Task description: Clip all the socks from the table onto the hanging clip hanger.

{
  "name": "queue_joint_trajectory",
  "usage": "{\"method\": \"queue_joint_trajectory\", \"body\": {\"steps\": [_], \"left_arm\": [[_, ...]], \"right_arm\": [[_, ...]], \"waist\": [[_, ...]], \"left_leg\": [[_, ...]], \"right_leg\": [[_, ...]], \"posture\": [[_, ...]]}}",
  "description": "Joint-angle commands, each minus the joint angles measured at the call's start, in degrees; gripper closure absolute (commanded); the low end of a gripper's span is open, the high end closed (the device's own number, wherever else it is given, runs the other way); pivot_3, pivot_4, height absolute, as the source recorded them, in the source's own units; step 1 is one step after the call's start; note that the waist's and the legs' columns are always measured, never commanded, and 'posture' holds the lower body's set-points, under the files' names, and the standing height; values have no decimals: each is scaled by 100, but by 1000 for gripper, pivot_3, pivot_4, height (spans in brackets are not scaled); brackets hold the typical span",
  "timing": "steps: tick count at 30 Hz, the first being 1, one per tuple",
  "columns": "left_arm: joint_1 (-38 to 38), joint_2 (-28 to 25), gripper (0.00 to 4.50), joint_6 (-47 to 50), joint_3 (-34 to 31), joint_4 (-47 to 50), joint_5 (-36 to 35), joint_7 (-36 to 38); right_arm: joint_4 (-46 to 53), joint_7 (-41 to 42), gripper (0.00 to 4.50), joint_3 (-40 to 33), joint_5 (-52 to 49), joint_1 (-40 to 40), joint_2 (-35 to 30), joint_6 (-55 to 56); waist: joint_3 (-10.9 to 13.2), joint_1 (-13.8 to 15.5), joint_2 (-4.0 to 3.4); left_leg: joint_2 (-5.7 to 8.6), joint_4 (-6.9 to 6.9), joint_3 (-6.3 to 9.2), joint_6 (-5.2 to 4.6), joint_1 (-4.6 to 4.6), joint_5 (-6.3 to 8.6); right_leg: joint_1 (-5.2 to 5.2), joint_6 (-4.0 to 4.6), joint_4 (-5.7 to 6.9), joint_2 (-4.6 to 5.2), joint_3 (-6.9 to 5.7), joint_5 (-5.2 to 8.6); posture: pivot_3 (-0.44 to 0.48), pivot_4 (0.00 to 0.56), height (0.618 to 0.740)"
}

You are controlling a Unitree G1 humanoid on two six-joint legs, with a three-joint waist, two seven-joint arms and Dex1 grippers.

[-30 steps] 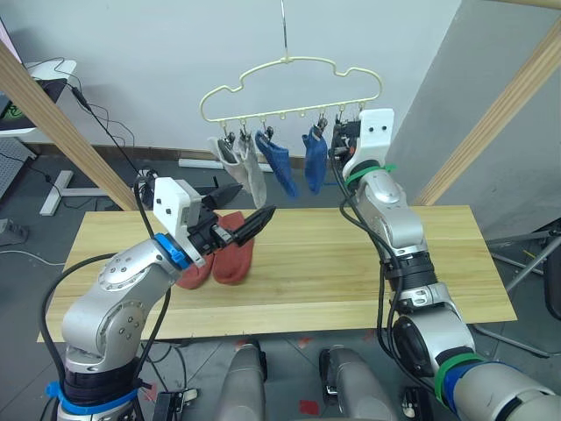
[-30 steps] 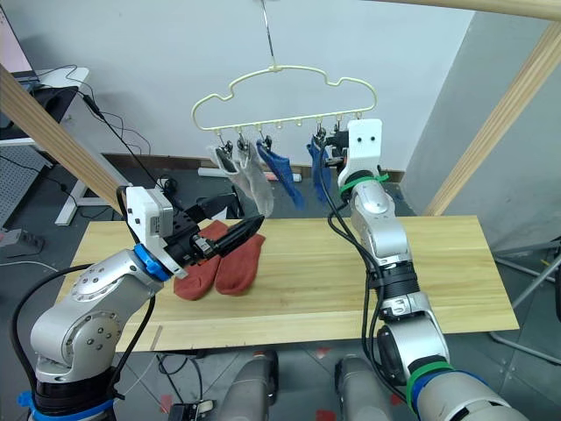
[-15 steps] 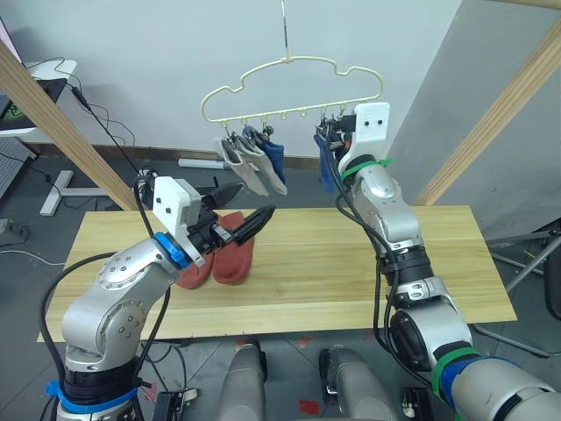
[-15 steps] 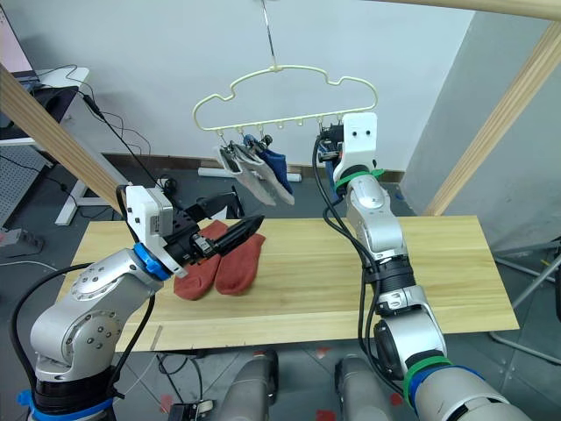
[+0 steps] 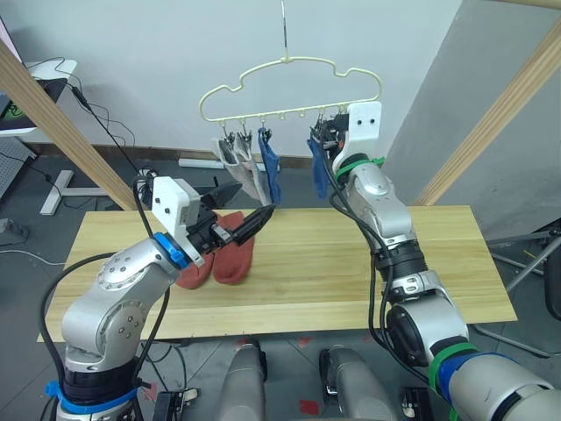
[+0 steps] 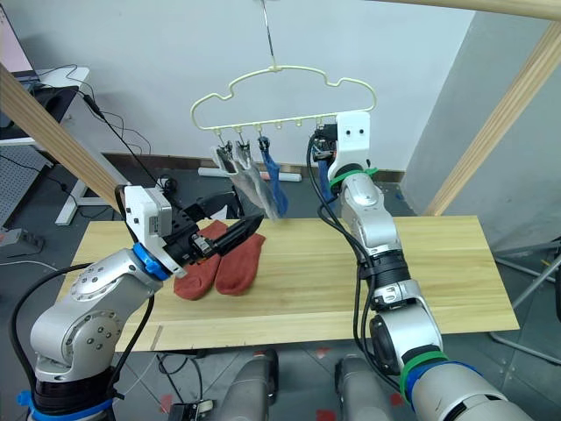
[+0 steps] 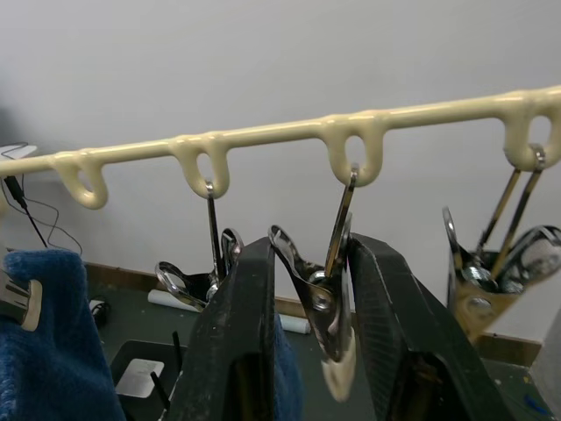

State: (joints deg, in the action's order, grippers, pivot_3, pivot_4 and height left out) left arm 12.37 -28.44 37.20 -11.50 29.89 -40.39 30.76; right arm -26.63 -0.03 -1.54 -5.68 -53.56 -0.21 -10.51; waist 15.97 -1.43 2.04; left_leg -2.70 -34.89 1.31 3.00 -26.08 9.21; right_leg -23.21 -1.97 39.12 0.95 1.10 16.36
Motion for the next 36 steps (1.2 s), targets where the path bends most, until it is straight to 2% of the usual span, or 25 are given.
{"method": "queue_joint_trajectory", "body": {"steps": [1, 3, 36], "left_arm": [[10, -28, 0, -96, 40, 170, -32, 16], [15, -27, 0, -91, 50, 172, -36, 17], [51, -25, 0, -81, 125, 188, -37, -36]], "right_arm": [[132, -10, 3212, -83, 27, -170, -34, 122], [137, -20, 2861, -88, 19, -168, -29, 117], [-168, 100, 2861, -275, -148, -429, 198, 178]], "waist": [[0, 0, 0], [0, 0, 0], [0, 5, -1]], "left_leg": [[0, 0, 0, 0, 0, 0], [0, 0, 0, 0, 0, 0], [0, 1, 0, 0, 0, 0]], "right_leg": [[0, 0, 0, 0, 0, 0], [0, 0, 0, 0, 0, 0], [0, 0, 0, 0, -1, 0]], "posture": [[66, 266, 740], [63, 266, 740], [72, 258, 740]]}}
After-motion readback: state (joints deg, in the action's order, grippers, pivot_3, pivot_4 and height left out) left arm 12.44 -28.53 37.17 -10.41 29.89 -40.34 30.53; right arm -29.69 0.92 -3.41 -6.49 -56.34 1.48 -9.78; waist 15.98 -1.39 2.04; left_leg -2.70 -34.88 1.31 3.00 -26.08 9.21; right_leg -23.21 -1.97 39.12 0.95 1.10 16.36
